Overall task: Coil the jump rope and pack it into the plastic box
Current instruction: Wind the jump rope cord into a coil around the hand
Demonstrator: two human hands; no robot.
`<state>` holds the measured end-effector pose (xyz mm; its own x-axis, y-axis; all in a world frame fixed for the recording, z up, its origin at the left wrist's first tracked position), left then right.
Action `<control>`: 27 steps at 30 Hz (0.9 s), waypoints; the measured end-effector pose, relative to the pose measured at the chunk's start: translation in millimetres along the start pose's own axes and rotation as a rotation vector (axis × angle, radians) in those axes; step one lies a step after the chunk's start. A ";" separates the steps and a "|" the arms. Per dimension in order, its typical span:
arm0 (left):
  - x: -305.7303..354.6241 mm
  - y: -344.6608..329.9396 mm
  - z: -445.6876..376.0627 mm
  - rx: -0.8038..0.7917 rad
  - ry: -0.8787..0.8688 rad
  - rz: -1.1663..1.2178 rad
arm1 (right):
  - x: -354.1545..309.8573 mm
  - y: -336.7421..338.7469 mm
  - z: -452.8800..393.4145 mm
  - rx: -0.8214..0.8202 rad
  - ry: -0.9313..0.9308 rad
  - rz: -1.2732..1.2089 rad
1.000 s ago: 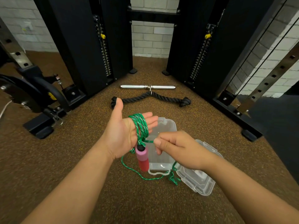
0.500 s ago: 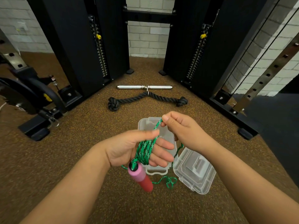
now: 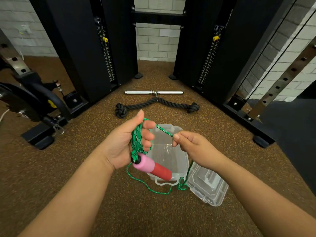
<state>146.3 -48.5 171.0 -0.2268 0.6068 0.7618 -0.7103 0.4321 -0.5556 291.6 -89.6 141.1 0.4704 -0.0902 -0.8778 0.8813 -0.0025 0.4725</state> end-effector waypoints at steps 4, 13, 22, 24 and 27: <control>0.6 1.3 -3.1 0.025 -0.024 0.069 | 4.4 -4.2 1.3 0.003 0.002 0.035; 10.9 5.4 -7.7 0.044 -0.120 0.266 | -6.3 -26.3 13.0 -0.101 0.056 0.310; -8.7 10.5 -15.6 0.145 -0.039 -0.100 | -71.9 -35.1 26.3 -0.144 0.307 0.292; -18.2 8.4 -13.6 0.126 0.024 -0.365 | -72.4 -28.6 22.6 -0.143 0.271 0.094; -31.6 -1.3 -5.4 -0.033 0.116 -0.667 | -65.8 -9.5 14.3 -0.069 0.194 -0.089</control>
<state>157.9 -64.6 145.8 0.3274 0.2699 0.9055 -0.6524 0.7578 0.0100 251.6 -97.9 195.5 0.3843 0.1006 -0.9177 0.9177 0.0664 0.3916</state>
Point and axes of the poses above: each hand's wrist, its own z-axis away from the middle knuckle, its own y-axis out of the back of the hand, x = y × z, the point moved 9 cm from there along -z, towards the middle knuckle, and after that the axes turned 1 degree about z, right-handed, at the moved point
